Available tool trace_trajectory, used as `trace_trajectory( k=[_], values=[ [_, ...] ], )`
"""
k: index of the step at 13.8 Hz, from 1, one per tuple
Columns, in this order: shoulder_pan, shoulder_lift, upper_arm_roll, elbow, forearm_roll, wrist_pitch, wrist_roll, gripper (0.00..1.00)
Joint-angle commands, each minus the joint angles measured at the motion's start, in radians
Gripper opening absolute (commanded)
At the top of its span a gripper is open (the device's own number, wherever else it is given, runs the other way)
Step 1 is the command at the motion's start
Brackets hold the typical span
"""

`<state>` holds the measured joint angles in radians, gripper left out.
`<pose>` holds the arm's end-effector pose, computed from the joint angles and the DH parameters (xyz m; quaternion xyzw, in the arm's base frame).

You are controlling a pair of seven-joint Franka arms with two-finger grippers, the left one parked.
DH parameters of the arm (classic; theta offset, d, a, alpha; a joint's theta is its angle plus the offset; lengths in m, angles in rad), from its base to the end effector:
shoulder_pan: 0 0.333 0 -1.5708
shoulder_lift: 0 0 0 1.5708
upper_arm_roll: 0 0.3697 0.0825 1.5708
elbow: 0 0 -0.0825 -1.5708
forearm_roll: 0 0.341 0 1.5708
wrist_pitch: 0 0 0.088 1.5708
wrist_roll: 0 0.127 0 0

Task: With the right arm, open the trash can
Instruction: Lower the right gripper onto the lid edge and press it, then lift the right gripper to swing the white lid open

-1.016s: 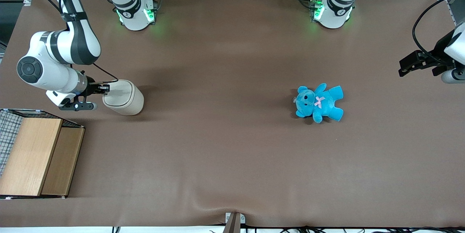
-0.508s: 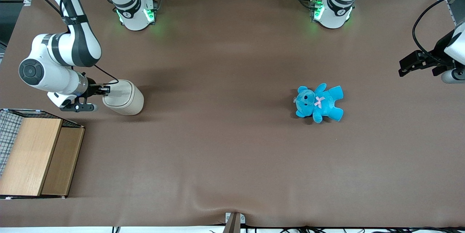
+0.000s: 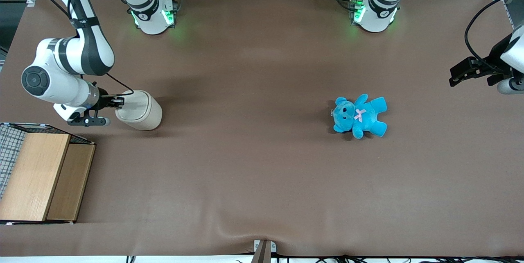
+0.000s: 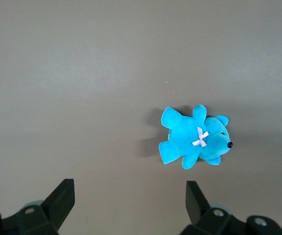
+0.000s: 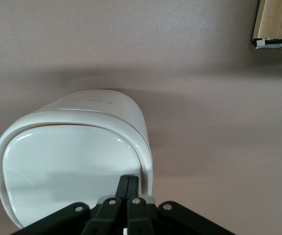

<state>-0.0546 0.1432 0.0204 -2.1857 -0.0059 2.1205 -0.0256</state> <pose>0.4983 -0.0176 0.3702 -0.9946 0.0024 0.1040 0.0022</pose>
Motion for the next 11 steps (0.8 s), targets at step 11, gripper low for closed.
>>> trace_trajectory(
  k=[11],
  values=[
    [0.107, -0.008, 0.015, 0.342, 0.011, -0.448, 0.127, 0.00]
  ],
)
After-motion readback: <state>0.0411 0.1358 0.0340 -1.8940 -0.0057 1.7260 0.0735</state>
